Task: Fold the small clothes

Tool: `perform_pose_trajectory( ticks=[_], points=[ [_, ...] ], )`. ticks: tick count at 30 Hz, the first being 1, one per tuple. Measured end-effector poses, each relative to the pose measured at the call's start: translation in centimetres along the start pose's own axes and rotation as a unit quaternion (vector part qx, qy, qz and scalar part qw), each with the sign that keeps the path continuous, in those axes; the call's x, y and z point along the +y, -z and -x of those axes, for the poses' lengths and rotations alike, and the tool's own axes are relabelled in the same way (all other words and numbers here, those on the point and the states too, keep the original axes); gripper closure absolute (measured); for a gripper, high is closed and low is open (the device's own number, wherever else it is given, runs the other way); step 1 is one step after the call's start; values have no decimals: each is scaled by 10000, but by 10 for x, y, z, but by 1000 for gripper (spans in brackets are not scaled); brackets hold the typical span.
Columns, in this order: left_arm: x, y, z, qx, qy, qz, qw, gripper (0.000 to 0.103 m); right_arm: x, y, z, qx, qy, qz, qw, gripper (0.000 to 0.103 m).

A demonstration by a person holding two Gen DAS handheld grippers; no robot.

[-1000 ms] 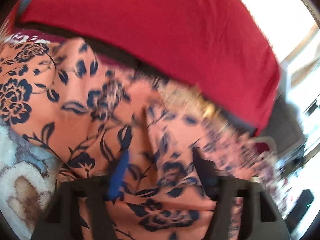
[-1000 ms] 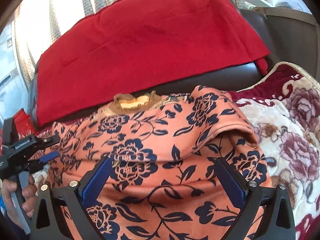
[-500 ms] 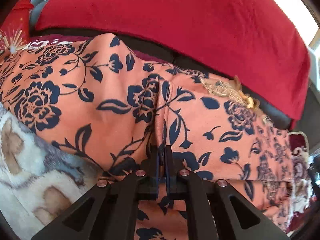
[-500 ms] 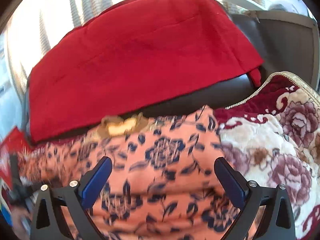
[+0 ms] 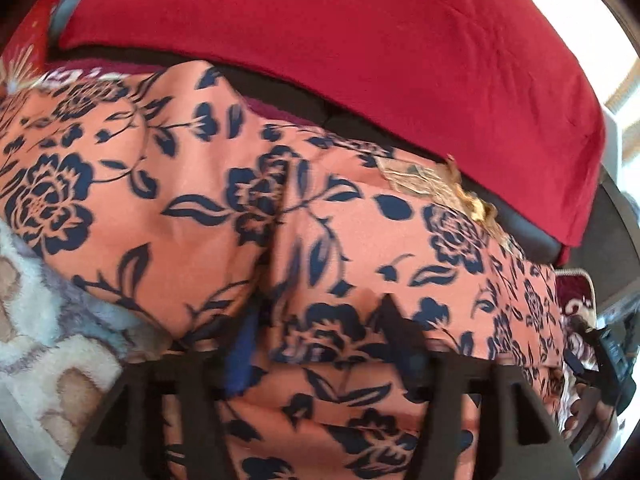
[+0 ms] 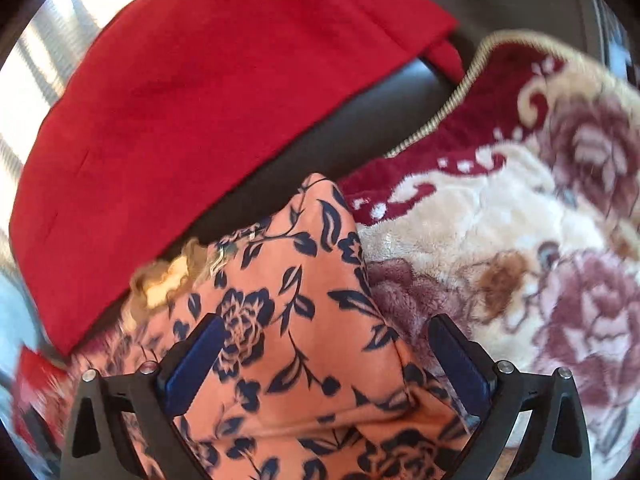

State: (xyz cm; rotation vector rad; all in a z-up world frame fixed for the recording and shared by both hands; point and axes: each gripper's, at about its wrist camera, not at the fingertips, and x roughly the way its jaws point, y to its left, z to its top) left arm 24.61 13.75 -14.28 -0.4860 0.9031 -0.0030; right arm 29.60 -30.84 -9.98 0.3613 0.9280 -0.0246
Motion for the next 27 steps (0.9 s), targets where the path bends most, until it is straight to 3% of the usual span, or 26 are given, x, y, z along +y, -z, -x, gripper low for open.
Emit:
perform_pose_trajectory(
  ticks=[2,5,7,9,11,13,15,19,21,27],
  points=[
    [-10,7,1,-70,-130,-346,9993,25,4,10,1,147,408,283,9987,0],
    [-22,18,14,-474,-460,-701,9953,25,24,42,54,-942,177,834,9919,0],
    [-28,25,34,-963,-387,-854,9909,25,42,69,72,-1167,65,1418,9830,0],
    [-31,32,51,-1326,-419,-920,9860,24,53,96,75,-1285,122,1857,9741,0],
    [-25,35,62,-1368,-539,-786,9860,21,56,119,59,-1047,190,2214,9694,0],
    [-11,36,75,-1149,-588,-454,9906,21,46,128,45,-630,91,2027,9772,0],
    [10,35,93,-1082,-512,-42,9928,21,35,123,46,-561,-134,1741,9830,0],
    [67,24,139,-1256,-688,821,9863,20,32,127,51,-579,-224,1703,9834,0],
    [105,17,158,-1333,-825,1414,9775,19,30,127,55,-605,-258,1678,9836,0],
    [209,-9,168,-1339,-1216,3030,9357,19,33,123,51,-652,-350,1584,9846,0]
  ],
)
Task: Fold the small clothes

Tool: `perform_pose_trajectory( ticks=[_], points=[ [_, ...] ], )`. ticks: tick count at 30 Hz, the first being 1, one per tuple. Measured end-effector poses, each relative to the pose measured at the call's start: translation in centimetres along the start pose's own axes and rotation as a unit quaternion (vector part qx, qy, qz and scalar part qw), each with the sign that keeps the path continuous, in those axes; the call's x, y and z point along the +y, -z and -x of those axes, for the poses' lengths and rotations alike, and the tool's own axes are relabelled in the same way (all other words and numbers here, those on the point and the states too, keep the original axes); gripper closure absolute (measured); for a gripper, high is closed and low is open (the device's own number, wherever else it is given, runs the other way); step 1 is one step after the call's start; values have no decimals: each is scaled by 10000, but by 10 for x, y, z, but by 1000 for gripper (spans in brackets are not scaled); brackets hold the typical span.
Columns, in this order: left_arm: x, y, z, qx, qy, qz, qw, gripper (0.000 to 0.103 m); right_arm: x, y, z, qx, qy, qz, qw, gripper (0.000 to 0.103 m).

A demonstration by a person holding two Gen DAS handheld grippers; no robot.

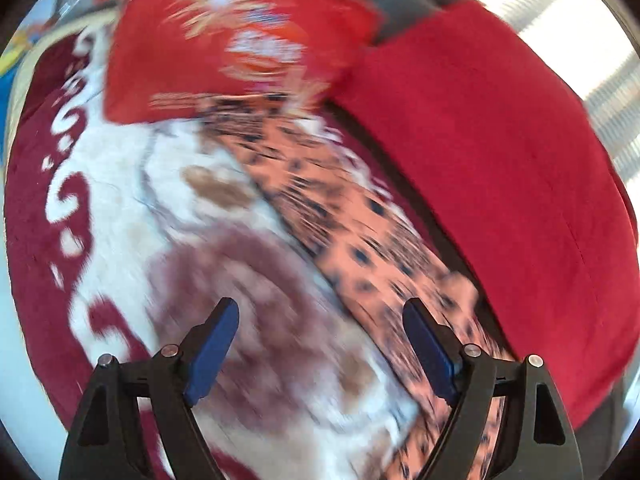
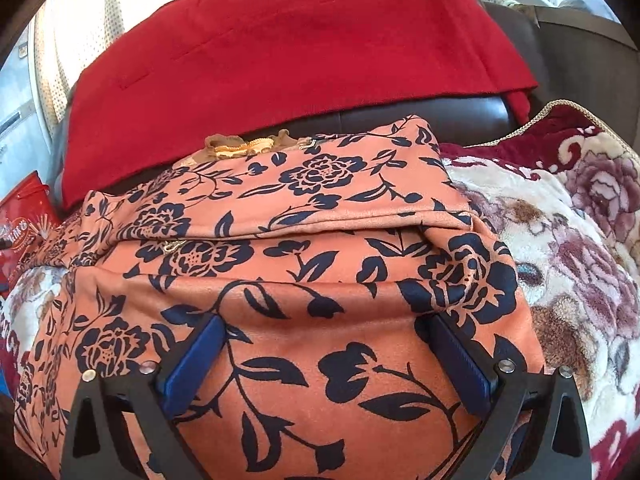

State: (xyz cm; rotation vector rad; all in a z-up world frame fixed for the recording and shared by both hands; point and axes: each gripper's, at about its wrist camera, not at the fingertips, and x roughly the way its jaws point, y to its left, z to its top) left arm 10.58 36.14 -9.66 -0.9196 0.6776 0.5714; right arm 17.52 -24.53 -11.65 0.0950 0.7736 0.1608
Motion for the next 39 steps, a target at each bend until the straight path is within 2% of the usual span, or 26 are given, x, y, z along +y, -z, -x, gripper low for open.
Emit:
perform_pose_trajectory(
  ticks=[5,12,13,15,16,17,21,23,24,27,29,32,33,35,37,38,39],
  points=[
    [23,-36,-31,51,-229,213,9995,20,1,0,-3,-14,22,-2,10000,0],
    [24,-69,-63,36,-165,212,9996,20,1,0,-4,-24,49,6,10000,0],
    [23,-73,-65,6,-162,185,9997,23,1,0,-4,-24,56,11,10000,0],
    [22,-79,-73,40,-234,149,9996,48,2,0,-5,-39,75,21,10000,0],
    [22,-83,-81,139,-304,111,9994,82,2,0,-5,-40,81,24,10000,0],
    [23,-85,-89,317,-445,37,9985,92,2,0,-5,-41,83,26,10000,0],
    [15,-89,-90,315,-683,-195,9970,96,1,0,-6,-44,77,29,10000,0],
    [-10,-87,-72,-5,-874,-674,9939,97,1,1,-5,-47,72,29,10000,0],
    [-26,-84,-57,-218,-846,-966,9915,97,1,1,-5,-57,66,30,10000,0],
    [-94,-59,9,-903,-342,-1950,9760,97,0,1,-6,-81,48,19,10000,0],
    [-143,-31,57,-1291,144,-2566,9577,97,-1,1,-5,-91,34,9,10000,0],
    [-209,22,120,-1678,911,-3297,9246,97,-1,2,-4,-125,9,-22,9999,0],
    [-223,36,132,-1713,1085,-3435,9170,97,-2,2,-3,-133,-1,-33,9999,0],
    [-269,84,158,-1702,1607,-3853,8926,96,-3,2,-3,-148,-42,-67,9999,0],
    [-297,124,165,-1564,1914,-4131,8765,94,-4,3,-1,-169,-88,-119,9997,0],
    [-309,147,164,-1474,2051,-4314,8661,88,-4,3,-1,-182,-113,-146,9997,0],
    [-320,168,158,-1317,2128,-4550,8546,76,-6,3,0,-196,-159,-180,9995,0]
  ],
)
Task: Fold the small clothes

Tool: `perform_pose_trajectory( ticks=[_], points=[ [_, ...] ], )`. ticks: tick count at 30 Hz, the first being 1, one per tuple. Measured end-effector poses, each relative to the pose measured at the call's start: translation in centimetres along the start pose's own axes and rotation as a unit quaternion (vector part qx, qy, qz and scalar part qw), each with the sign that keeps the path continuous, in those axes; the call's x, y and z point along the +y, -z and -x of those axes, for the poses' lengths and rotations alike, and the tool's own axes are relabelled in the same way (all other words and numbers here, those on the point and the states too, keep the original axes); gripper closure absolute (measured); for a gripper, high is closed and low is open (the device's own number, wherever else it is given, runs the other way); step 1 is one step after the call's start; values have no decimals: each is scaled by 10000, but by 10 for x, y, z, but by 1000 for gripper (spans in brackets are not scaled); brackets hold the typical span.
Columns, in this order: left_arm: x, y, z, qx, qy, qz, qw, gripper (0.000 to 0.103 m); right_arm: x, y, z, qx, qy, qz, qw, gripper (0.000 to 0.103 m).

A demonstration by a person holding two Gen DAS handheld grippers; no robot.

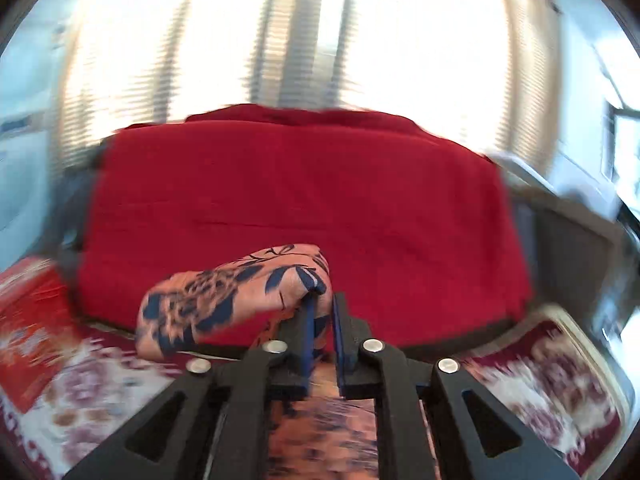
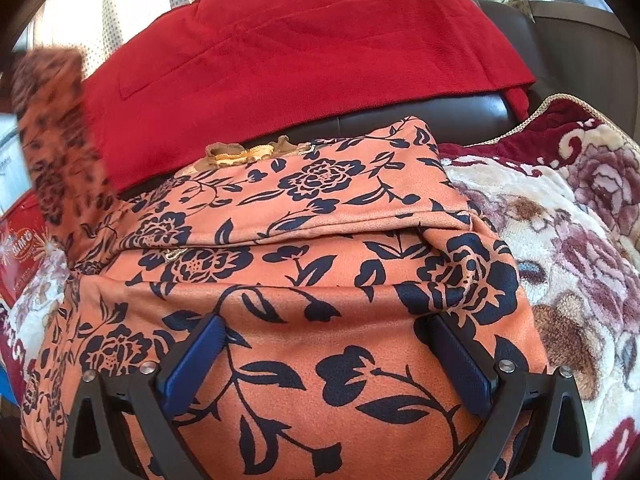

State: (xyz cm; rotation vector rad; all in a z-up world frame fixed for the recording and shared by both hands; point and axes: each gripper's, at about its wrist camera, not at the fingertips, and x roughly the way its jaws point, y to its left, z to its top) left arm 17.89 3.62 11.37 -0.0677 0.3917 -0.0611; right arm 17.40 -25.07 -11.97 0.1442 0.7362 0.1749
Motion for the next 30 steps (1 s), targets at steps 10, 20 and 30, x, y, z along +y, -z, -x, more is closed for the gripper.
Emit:
perform_pose_trajectory(
  ticks=[10,20,30],
  points=[
    [2,125,-72,1184,-589,-697,9888,7,-7,1,4,-119,-290,-246,9992,0],
    [169,213,-99,1854,-1861,1979,9444,7,1,0,-3,120,19,-26,9999,0],
    [143,210,-111,1560,-1459,1301,9682,7,101,-97,-2,213,697,1328,9885,0]
  ],
)
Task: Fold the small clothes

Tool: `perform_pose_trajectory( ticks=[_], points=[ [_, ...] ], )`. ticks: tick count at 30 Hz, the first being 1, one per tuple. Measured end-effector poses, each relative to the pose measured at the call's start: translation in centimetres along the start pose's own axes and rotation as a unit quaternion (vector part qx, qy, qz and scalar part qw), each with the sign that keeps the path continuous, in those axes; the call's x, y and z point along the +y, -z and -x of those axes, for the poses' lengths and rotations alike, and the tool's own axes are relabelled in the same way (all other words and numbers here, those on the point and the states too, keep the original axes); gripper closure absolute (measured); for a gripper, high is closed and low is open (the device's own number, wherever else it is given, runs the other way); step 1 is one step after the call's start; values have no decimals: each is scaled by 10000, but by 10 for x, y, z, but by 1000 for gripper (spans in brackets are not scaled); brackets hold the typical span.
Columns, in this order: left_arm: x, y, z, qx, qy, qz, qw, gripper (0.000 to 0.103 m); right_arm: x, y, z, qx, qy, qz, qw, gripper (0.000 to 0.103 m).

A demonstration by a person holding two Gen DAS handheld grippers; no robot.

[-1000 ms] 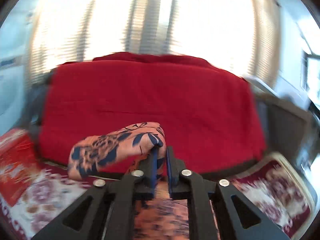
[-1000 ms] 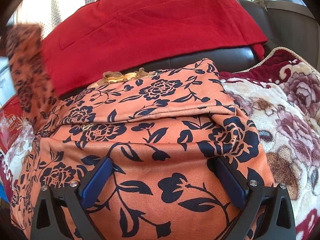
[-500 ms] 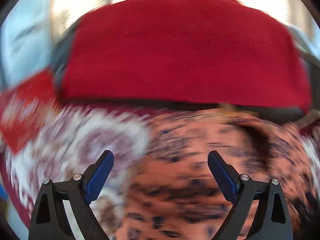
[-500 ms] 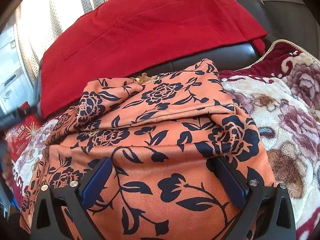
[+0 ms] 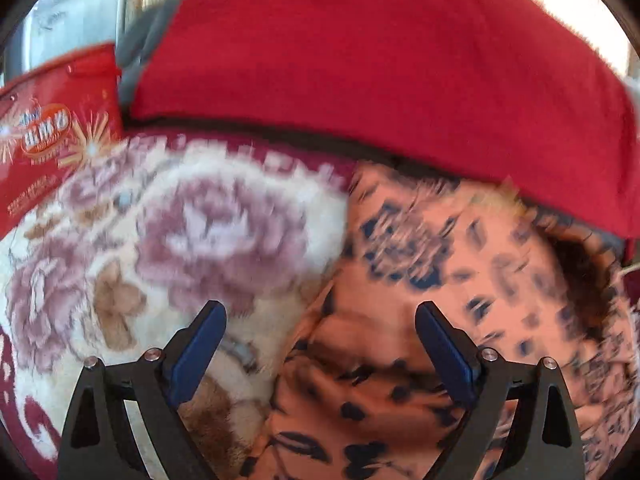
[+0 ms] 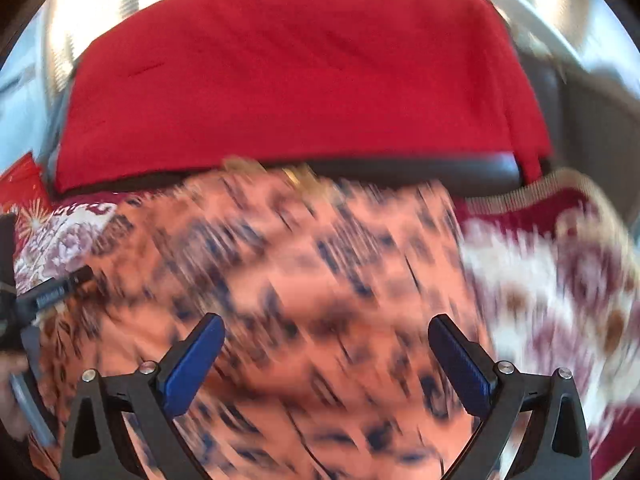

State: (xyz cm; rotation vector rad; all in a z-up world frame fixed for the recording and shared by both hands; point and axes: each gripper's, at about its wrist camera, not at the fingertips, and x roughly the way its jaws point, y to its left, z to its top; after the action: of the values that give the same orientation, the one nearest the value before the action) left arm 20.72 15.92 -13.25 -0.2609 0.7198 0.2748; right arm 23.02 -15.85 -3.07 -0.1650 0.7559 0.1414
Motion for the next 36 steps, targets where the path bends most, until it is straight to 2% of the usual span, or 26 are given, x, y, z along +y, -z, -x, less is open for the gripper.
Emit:
perform_pose_trajectory(
  ticks=[2,4,5,8,9,11,12,14,17,20,23,25,28,30,33,35,36],
  points=[
    [-11,-1,0,-70,140,-268,9995,7,24,-31,-19,128,98,432,9989,0],
    [-20,3,-18,375,75,-543,9978,7,47,-53,-54,544,345,885,9940,0],
    [-22,6,-30,669,52,-564,9962,7,55,-58,-69,750,464,1039,9907,0],
    [-14,5,-38,820,262,-258,9960,7,61,-61,-110,1193,1121,1354,9772,2],
    [-10,5,-39,851,306,-187,9957,7,53,-62,-112,1160,1346,1278,9758,2],
    [-6,7,-40,880,344,-108,9955,7,14,-65,-100,919,1494,461,9834,2],
    [-6,7,-40,875,335,-115,9955,7,-16,-58,-88,851,1439,-184,9858,2],
    [-8,7,-42,865,270,-154,9958,7,-57,-34,-79,971,1242,-976,9827,2],
    [-4,6,-53,874,210,-123,9959,6,-112,11,-71,1054,492,-2015,9726,2],
    [-9,8,-43,845,190,-113,9962,6,-143,32,-62,843,-120,-2783,9567,2],
    [-8,8,-41,821,194,-98,9964,5,-159,37,-71,842,-796,-3354,9349,2],
    [-8,8,-42,815,197,-92,9964,4,-159,36,-76,863,-897,-3453,9302,2],
    [-8,9,-42,812,199,-99,9965,4,-161,36,-76,809,-802,-3410,9331,2],
    [-8,9,-42,816,199,-101,9964,4,-150,30,-58,628,-758,-3217,9417,2],
    [-9,9,-43,825,184,-100,9964,4,-126,20,-38,436,-1084,-2538,9602,2],
    [-8,9,-43,830,183,-106,9963,3,-112,18,-48,710,-1277,-2148,9657,1],
    [-8,9,-42,831,189,-105,9963,3,-107,20,-60,968,-1167,-1979,9684,1]
  ],
)
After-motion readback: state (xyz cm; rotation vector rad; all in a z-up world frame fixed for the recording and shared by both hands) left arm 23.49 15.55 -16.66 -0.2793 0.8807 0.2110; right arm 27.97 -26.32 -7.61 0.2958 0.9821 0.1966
